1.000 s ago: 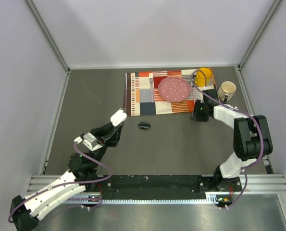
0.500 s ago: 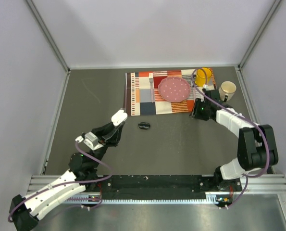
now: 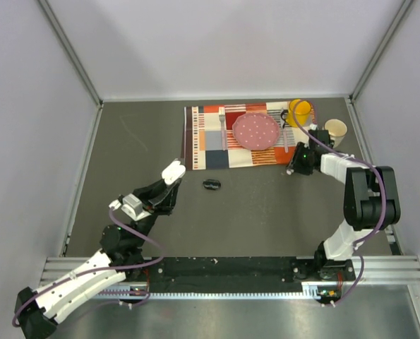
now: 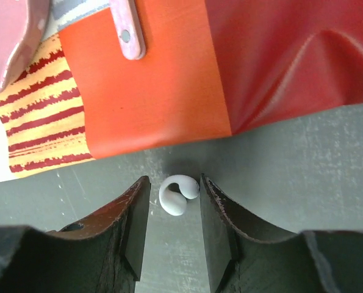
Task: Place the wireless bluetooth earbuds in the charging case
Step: Pick up the earbud from the center of the board.
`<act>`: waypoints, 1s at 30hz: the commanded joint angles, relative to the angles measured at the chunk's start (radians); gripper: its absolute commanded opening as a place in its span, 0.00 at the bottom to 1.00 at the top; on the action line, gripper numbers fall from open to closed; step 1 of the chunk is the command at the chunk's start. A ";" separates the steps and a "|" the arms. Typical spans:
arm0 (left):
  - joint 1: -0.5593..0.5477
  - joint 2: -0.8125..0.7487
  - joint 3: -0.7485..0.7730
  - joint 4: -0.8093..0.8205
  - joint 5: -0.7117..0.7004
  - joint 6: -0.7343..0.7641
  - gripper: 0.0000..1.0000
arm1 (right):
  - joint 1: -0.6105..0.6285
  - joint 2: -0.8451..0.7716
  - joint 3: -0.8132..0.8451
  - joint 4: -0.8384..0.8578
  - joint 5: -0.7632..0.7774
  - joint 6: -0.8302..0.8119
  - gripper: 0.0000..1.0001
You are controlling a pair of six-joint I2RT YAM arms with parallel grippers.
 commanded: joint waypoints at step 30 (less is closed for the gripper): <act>-0.003 0.009 -0.009 0.043 -0.026 -0.016 0.00 | 0.039 -0.155 -0.251 0.095 -0.094 0.197 0.11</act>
